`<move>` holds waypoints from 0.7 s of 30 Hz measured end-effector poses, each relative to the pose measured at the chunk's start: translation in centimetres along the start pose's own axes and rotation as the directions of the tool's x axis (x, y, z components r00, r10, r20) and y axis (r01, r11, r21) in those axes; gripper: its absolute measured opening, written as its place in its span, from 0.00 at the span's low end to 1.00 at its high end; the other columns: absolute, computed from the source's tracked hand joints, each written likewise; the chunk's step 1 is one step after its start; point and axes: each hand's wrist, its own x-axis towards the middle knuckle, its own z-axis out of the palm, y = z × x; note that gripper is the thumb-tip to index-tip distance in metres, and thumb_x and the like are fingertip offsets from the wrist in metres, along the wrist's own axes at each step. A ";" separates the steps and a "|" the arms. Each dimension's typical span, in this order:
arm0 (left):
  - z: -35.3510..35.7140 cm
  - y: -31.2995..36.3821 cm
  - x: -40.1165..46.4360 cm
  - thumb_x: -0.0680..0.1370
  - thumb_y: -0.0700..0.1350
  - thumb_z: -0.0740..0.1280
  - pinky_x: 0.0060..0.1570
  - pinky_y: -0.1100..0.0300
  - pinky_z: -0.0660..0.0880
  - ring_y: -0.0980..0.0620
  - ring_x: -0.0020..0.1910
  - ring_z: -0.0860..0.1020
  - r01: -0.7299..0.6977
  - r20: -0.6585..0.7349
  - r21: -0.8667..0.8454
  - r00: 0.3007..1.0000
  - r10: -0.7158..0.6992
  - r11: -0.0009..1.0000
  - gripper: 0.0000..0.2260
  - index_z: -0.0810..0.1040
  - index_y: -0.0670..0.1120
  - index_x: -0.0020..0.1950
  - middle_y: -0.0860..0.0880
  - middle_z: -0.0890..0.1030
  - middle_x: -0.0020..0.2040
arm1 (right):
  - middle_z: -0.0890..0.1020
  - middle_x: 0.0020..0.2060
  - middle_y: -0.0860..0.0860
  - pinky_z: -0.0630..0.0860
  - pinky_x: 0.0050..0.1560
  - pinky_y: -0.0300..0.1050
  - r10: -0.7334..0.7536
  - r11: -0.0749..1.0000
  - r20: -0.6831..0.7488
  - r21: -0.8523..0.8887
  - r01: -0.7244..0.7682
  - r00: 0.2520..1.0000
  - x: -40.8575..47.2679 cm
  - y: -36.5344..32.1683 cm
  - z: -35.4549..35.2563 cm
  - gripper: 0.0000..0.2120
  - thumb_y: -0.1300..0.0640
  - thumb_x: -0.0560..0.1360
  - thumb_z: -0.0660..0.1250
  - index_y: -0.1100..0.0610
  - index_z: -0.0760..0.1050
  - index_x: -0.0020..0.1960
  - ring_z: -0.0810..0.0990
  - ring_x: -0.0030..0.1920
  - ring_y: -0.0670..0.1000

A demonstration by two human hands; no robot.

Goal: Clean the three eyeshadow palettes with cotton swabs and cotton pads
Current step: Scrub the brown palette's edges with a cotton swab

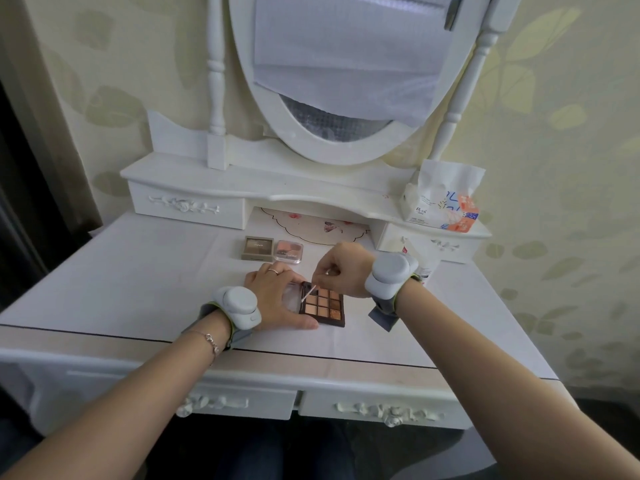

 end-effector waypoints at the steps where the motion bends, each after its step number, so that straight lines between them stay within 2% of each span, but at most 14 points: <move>1: 0.0 0.0 0.0 0.51 0.77 0.57 0.64 0.57 0.58 0.54 0.65 0.62 0.001 0.009 -0.005 1.000 -0.001 1.000 0.45 0.68 0.57 0.64 0.57 0.67 0.62 | 0.71 0.25 0.45 0.66 0.33 0.37 0.013 0.999 -0.045 0.048 -0.011 0.999 -0.1 0.4 -0.2 0.09 0.56 0.75 0.64 0.56 0.83 0.46 0.68 0.28 0.46; 5: -0.1 -0.1 0.1 0.51 0.77 0.57 0.66 0.56 0.57 0.54 0.66 0.61 0.018 0.035 -0.015 0.999 -0.017 1.000 0.46 0.67 0.57 0.65 0.57 0.66 0.63 | 0.74 0.26 0.44 0.62 0.25 0.28 0.172 0.937 -0.270 0.341 -0.073 0.947 -1.1 3.4 0.7 0.09 0.55 0.76 0.65 0.55 0.83 0.44 0.69 0.22 0.40; 7: -0.1 0.0 0.1 0.50 0.77 0.57 0.66 0.56 0.57 0.54 0.65 0.61 0.016 0.031 -0.016 0.999 -0.016 1.000 0.46 0.68 0.57 0.65 0.57 0.66 0.63 | 0.79 0.31 0.46 0.65 0.30 0.28 0.257 0.878 -0.285 0.468 -0.100 0.923 -1.8 4.8 2.3 0.08 0.56 0.76 0.66 0.55 0.83 0.43 0.72 0.25 0.38; 8: -0.1 0.1 0.1 0.50 0.77 0.57 0.65 0.57 0.57 0.54 0.65 0.61 0.013 0.027 -0.016 1.000 -0.012 1.000 0.46 0.68 0.57 0.65 0.57 0.66 0.63 | 0.80 0.33 0.46 0.68 0.34 0.32 0.286 0.854 -0.267 0.507 -0.118 0.920 -2.0 5.4 3.2 0.07 0.56 0.75 0.67 0.55 0.83 0.43 0.74 0.29 0.38; 9: 0.0 0.2 0.1 0.50 0.77 0.57 0.65 0.57 0.58 0.54 0.65 0.62 0.011 0.021 -0.018 1.000 -0.011 1.000 0.46 0.68 0.57 0.64 0.57 0.66 0.62 | 0.80 0.33 0.46 0.70 0.36 0.35 0.310 0.829 -0.247 0.542 -0.134 0.918 -2.3 5.8 4.0 0.07 0.56 0.75 0.67 0.54 0.83 0.43 0.74 0.32 0.40; 11: 0.0 0.3 0.0 0.50 0.77 0.57 0.65 0.57 0.58 0.54 0.65 0.62 0.013 0.001 -0.019 1.000 -0.013 1.000 0.46 0.69 0.57 0.64 0.57 0.67 0.62 | 0.75 0.24 0.42 0.65 0.31 0.34 0.352 0.765 -0.233 0.629 -0.136 0.907 -2.4 6.1 5.1 0.07 0.57 0.75 0.67 0.54 0.83 0.42 0.68 0.27 0.41; 13: 0.0 0.3 0.0 0.50 0.77 0.57 0.64 0.57 0.59 0.54 0.64 0.63 0.011 -0.011 -0.013 1.000 -0.011 1.000 0.46 0.69 0.57 0.63 0.57 0.67 0.62 | 0.72 0.18 0.41 0.60 0.27 0.31 0.370 0.729 -0.249 0.675 -0.114 0.895 -2.3 6.1 5.6 0.07 0.58 0.75 0.67 0.55 0.83 0.42 0.64 0.22 0.42; 15: 0.0 0.3 0.0 0.49 0.77 0.57 0.64 0.57 0.59 0.54 0.64 0.63 0.006 -0.022 -0.013 1.000 -0.006 1.000 0.46 0.70 0.57 0.63 0.57 0.68 0.62 | 0.79 0.25 0.41 0.67 0.31 0.35 0.361 0.726 -0.275 0.682 -0.083 0.891 -1.9 5.8 6.2 0.07 0.57 0.75 0.67 0.52 0.82 0.40 0.69 0.27 0.41; 17: 0.0 0.2 -0.1 0.48 0.78 0.57 0.63 0.58 0.59 0.54 0.64 0.63 0.004 -0.027 -0.010 1.000 -0.004 1.000 0.47 0.70 0.57 0.63 0.57 0.68 0.61 | 0.82 0.32 0.49 0.71 0.38 0.43 0.366 0.705 -0.287 0.707 -0.063 0.885 -1.5 5.7 6.9 0.09 0.56 0.74 0.68 0.48 0.81 0.36 0.73 0.34 0.48; 19: 0.0 0.2 -0.1 0.46 0.79 0.57 0.62 0.59 0.58 0.55 0.63 0.63 0.004 -0.028 -0.019 1.000 -0.005 1.000 0.49 0.70 0.57 0.63 0.57 0.68 0.60 | 0.79 0.31 0.53 0.69 0.37 0.43 0.383 0.687 -0.300 0.725 -0.052 0.874 -1.3 5.7 7.4 0.11 0.56 0.74 0.68 0.46 0.80 0.35 0.70 0.33 0.50; 21: 0.0 0.3 -0.1 0.48 0.77 0.58 0.62 0.59 0.58 0.54 0.63 0.63 0.009 -0.035 -0.030 0.999 -0.010 1.000 0.47 0.71 0.57 0.62 0.58 0.68 0.60 | 0.76 0.29 0.53 0.66 0.35 0.42 0.383 0.683 -0.314 0.730 -0.037 0.869 -1.2 5.8 7.5 0.11 0.56 0.75 0.67 0.46 0.80 0.36 0.68 0.32 0.50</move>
